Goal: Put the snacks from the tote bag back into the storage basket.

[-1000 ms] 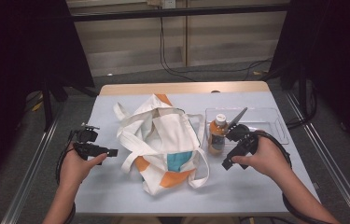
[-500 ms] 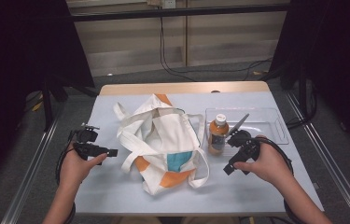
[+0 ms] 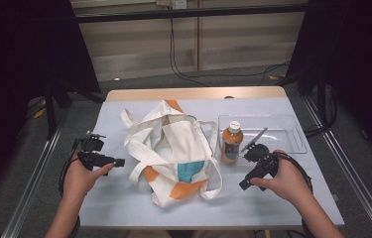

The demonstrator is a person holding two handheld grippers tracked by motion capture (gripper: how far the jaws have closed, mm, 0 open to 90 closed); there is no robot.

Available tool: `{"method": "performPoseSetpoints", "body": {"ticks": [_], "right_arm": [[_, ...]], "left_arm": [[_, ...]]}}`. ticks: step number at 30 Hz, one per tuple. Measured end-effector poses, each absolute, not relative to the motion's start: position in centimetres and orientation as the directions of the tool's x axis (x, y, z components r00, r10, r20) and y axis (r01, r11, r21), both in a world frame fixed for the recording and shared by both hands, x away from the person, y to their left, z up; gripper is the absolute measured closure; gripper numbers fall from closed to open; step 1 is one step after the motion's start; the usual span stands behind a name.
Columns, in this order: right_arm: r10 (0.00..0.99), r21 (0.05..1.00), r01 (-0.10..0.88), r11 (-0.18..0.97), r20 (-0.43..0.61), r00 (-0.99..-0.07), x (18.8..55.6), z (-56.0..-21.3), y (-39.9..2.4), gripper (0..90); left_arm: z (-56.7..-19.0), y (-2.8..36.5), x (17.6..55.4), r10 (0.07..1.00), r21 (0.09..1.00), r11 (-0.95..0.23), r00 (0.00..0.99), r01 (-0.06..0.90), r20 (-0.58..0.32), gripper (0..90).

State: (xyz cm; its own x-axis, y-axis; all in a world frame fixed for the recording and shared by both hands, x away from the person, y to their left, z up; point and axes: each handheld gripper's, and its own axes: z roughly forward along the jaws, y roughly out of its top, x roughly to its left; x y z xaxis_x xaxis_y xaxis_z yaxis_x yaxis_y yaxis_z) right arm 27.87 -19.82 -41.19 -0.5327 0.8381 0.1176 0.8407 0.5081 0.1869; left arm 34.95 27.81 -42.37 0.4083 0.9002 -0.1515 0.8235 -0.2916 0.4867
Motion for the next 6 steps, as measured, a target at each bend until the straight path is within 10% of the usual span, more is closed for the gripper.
{"method": "performPoseSetpoints", "body": {"ticks": [6], "right_arm": [[0.838, 0.200, 0.840, 0.505, 0.122, -0.532, 27.44, -41.79, -20.07, 12.3]], "left_arm": [[-42.41, 27.79, 34.95, 0.901, 0.488, -0.287, 0.405, 0.824, -0.154, 14.8]]}}
